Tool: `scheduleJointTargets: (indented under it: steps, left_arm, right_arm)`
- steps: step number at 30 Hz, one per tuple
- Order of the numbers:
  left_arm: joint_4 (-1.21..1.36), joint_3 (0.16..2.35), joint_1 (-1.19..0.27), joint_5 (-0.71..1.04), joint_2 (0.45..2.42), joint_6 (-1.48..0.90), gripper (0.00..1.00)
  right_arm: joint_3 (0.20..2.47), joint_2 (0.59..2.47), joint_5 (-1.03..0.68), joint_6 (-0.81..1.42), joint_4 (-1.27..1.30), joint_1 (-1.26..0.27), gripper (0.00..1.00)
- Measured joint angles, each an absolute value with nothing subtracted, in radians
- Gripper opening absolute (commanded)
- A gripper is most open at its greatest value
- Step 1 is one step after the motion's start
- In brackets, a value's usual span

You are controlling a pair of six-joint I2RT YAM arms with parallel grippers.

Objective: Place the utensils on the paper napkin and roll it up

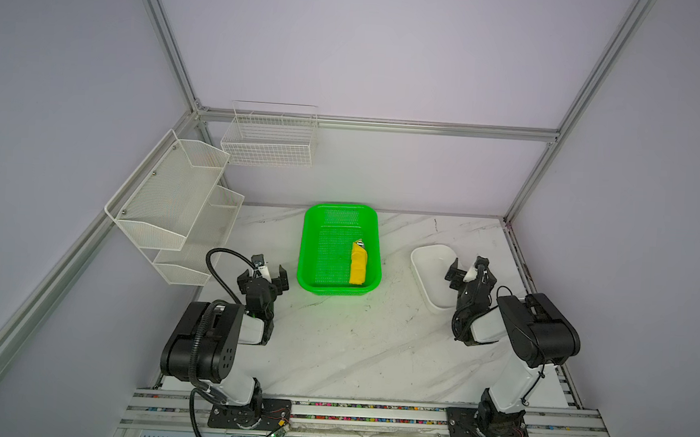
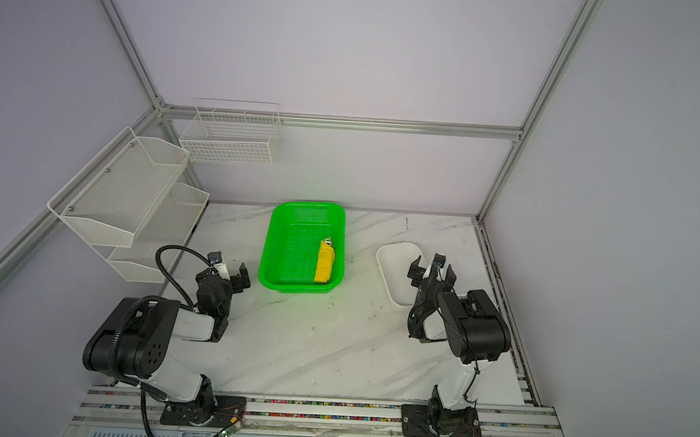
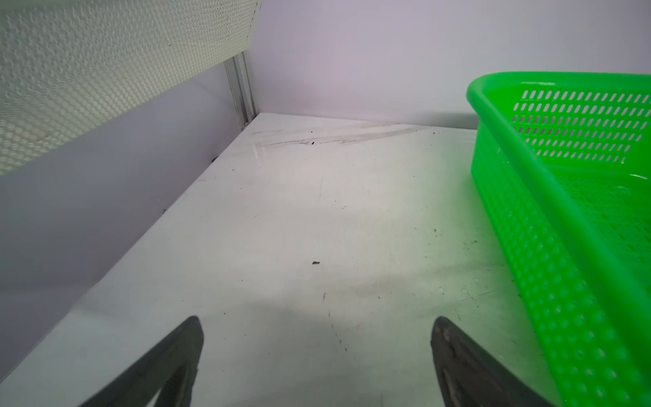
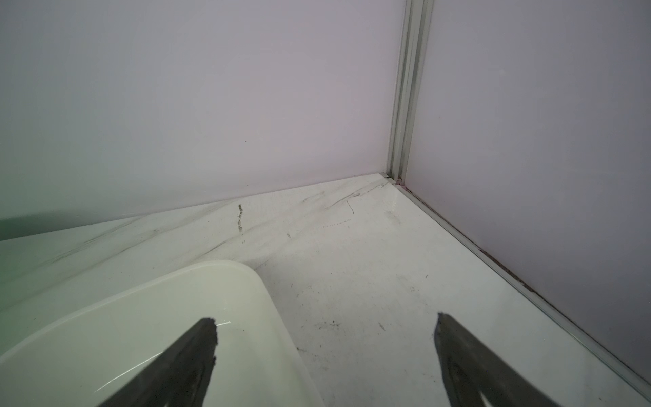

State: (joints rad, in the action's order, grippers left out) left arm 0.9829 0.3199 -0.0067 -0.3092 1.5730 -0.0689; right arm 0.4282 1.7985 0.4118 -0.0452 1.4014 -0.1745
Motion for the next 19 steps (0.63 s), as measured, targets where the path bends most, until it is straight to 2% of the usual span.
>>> scheduleJointTargets:
  steps: [19]
  left_arm:
    - [0.952, 0.320, -0.007, -0.323, 1.573, -0.068, 1.00]
  right_arm:
    - [0.428, 1.798, 0.413, -0.038, 1.399, -0.175, 0.97]
